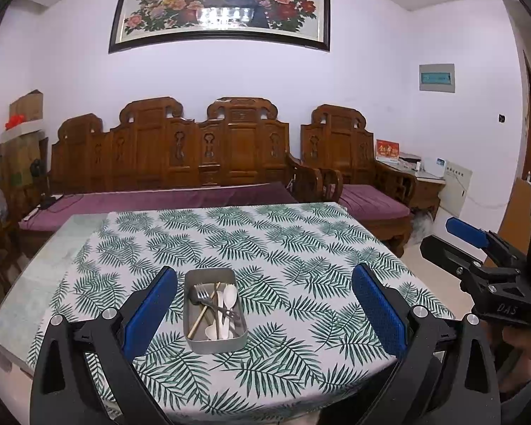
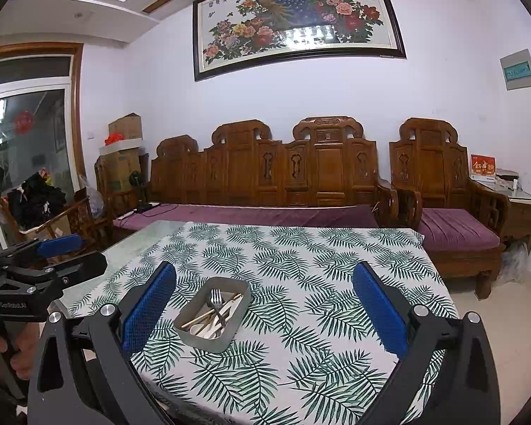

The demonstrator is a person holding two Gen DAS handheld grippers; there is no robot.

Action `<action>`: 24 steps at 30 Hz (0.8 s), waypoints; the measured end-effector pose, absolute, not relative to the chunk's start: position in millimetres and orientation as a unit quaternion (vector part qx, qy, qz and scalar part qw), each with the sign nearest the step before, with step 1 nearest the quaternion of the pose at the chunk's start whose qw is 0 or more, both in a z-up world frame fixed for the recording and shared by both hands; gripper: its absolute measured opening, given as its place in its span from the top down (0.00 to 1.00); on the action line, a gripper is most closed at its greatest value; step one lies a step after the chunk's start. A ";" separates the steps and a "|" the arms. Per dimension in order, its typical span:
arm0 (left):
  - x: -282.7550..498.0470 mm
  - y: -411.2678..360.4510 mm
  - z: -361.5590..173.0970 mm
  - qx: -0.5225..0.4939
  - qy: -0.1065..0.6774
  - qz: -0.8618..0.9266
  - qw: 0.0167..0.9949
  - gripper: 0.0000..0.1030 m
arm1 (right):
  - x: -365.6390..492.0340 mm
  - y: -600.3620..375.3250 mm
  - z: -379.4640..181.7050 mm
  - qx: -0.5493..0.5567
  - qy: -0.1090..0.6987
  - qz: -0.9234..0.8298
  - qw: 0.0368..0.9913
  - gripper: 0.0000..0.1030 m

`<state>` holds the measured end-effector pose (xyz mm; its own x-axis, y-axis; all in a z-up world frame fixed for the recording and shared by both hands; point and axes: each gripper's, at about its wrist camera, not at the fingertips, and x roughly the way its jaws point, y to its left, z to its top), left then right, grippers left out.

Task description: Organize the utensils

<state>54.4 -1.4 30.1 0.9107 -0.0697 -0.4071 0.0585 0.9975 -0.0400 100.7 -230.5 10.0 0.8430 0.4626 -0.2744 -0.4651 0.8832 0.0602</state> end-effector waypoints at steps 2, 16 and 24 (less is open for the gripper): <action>54.3 -1.6 30.1 -0.013 0.209 -0.032 0.977 0.08 | 100.8 -230.7 9.9 -0.004 0.142 0.242 0.960 0.02; 54.5 -1.5 30.3 -0.012 0.209 -0.032 0.977 0.08 | 101.0 -230.1 8.4 -0.003 0.142 0.242 0.960 0.02; 54.4 -1.2 30.9 -0.012 0.208 -0.032 0.977 0.08 | 100.2 -229.5 7.5 -0.004 0.142 0.242 0.960 0.02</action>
<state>54.4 -1.2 30.9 0.9111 -0.0678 -0.4066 0.0574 0.9976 -0.0377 100.2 -229.5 7.5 0.8420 0.4643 -0.2747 -0.4664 0.8824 0.0616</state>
